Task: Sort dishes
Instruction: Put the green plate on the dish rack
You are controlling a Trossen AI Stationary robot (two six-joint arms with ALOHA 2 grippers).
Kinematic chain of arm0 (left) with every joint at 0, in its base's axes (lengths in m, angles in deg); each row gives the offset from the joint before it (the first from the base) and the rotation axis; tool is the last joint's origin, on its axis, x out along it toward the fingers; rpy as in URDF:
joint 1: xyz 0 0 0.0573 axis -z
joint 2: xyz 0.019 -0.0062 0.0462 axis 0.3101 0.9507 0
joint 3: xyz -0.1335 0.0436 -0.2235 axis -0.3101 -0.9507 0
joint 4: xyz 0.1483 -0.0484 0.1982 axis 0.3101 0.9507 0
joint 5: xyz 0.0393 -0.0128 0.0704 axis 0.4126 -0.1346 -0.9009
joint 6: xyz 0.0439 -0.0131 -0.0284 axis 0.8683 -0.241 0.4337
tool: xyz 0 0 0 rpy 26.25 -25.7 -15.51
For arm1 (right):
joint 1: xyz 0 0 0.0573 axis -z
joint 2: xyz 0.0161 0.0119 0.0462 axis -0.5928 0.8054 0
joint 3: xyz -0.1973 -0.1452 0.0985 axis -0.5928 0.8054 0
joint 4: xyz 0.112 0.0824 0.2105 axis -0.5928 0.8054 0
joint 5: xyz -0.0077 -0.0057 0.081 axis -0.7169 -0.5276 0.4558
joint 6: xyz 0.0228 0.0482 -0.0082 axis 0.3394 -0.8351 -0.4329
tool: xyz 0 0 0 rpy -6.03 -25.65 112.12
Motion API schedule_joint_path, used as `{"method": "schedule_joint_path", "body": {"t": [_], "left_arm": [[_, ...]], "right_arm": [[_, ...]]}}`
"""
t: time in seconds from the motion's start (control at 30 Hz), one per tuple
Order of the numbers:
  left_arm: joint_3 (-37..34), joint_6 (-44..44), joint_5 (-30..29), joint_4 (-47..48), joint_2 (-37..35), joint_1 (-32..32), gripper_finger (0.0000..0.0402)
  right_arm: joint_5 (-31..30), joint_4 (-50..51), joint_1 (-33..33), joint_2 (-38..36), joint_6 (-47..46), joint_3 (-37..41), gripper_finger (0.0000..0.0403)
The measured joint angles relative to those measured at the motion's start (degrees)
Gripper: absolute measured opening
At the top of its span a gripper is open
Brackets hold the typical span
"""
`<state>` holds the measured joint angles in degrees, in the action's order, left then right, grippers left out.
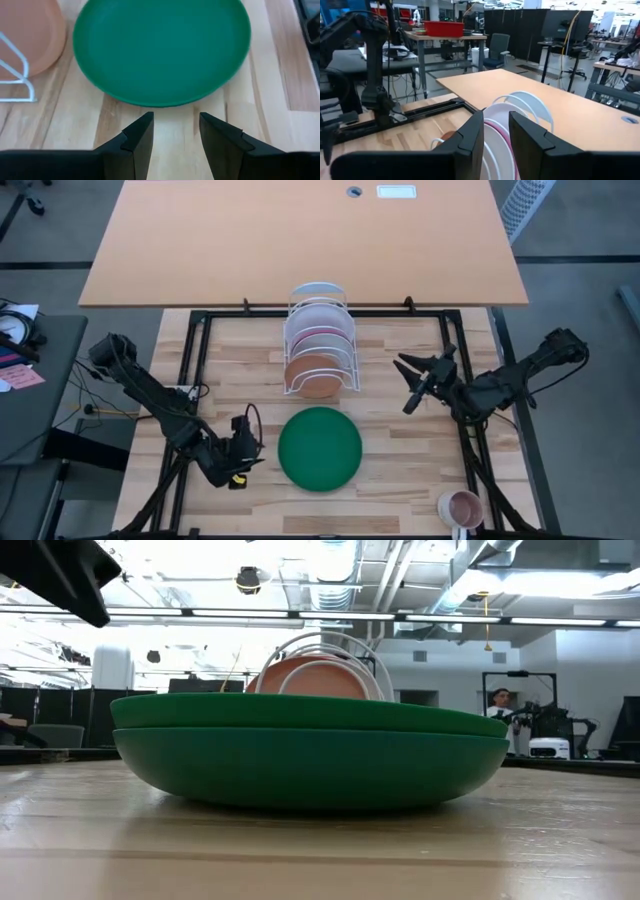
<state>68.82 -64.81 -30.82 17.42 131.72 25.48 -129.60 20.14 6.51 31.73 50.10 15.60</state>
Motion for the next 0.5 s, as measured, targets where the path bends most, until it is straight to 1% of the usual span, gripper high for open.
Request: {"method": "schedule_joint_path", "body": {"t": [0.2,0.27,0.37,0.5], "left_arm": [[-0.39,-1.83,-1.74,-0.26,-0.03,0.00,0.0153],[-1.47,-1.99,-3.49,-1.77,-0.05,0.00,0.0153],[-3.75,-2.03,-7.71,-4.79,-0.03,-0.20,0.0153],[-6.55,-6.03,-8.51,-6.00,-0.05,-0.90,0.0153]], "right_arm": [[-0.02,-0.03,0.37,0.50,-2.59,-0.01,0.0096],[-0.02,0.11,0.35,0.64,-2.57,-0.01,0.0096],[-0.02,-0.03,0.35,0.88,-2.56,-0.01,0.0096],[-0.04,0.03,0.37,0.93,-2.54,-0.01,0.0096]]}}
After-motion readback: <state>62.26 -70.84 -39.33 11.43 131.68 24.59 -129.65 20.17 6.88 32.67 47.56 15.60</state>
